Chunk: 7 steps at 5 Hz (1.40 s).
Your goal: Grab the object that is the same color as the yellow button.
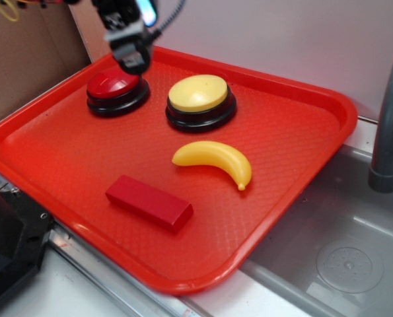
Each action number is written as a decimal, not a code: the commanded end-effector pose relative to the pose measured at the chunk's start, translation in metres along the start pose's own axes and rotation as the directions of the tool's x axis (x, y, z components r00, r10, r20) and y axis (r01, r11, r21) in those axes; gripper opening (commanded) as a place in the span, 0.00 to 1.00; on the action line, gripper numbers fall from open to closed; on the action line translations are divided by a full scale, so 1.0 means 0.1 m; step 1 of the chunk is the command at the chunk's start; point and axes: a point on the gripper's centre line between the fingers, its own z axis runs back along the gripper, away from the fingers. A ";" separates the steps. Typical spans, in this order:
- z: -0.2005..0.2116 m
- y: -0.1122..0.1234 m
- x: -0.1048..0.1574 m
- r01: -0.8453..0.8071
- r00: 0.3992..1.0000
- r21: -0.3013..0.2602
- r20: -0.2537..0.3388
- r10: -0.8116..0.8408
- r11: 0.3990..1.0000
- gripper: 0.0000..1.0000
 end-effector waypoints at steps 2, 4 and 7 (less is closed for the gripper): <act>-0.87 -0.24 0.36 0.358 0.934 -0.119 0.057 -0.354 0.926 1.00; -1.14 -0.27 0.28 0.442 0.896 -0.083 -0.005 -0.444 0.893 1.00; -1.20 -0.19 0.24 0.432 0.899 -0.078 -0.040 -0.435 0.899 0.00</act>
